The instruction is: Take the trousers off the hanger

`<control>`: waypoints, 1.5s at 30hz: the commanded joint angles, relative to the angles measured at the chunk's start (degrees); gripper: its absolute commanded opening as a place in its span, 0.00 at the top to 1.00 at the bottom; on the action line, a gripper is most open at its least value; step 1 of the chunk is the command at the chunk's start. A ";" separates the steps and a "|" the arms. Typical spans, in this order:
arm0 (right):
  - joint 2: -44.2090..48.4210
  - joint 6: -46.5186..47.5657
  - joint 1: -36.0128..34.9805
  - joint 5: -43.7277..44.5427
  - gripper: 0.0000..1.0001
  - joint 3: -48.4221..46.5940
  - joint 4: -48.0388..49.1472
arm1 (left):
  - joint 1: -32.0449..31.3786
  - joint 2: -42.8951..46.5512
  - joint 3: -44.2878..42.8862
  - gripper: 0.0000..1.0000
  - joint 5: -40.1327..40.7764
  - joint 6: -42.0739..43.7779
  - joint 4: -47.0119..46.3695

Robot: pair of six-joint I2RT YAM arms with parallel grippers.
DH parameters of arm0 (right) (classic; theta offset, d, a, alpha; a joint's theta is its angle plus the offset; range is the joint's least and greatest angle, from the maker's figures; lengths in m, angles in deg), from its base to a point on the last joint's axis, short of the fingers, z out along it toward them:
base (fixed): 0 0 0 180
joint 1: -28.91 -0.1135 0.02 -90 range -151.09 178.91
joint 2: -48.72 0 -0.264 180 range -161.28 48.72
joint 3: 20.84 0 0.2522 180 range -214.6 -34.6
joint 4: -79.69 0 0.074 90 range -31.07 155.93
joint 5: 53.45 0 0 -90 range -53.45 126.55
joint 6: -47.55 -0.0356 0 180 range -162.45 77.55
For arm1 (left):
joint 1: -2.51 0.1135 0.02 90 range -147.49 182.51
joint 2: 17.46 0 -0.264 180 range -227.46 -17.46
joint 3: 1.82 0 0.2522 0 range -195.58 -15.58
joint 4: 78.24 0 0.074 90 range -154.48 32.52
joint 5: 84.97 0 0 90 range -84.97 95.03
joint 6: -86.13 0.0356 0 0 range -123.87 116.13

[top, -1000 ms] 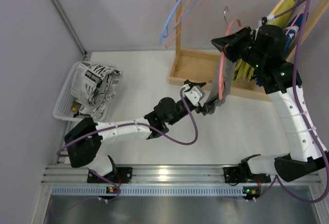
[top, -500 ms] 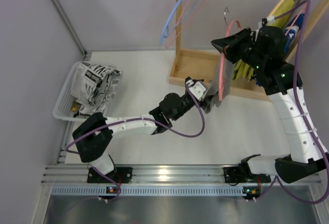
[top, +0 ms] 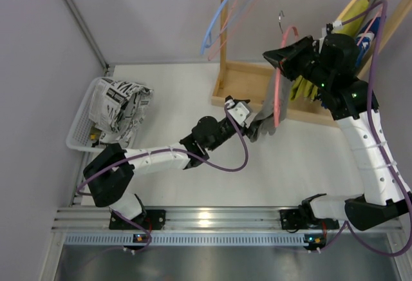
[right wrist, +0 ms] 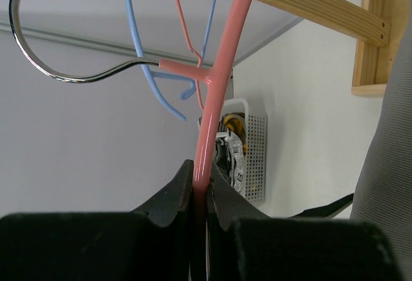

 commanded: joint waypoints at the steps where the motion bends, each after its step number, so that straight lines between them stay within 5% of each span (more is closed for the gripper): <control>1: 2.46 1.32 -0.86 -1.04 1.00 -0.99 7.97 | 0.65 3.11 1.06 0.20 -1.98 -1.19 -3.29; 26: 1.84 0.79 -0.78 -4.38 1.00 1.21 10.43 | 3.64 4.52 3.17 0.16 -9.28 -3.39 -3.02; 45: 2.37 -0.08 -1.04 -6.49 1.00 2.52 12.54 | 3.64 2.33 1.69 0.18 -5.68 1.09 -3.02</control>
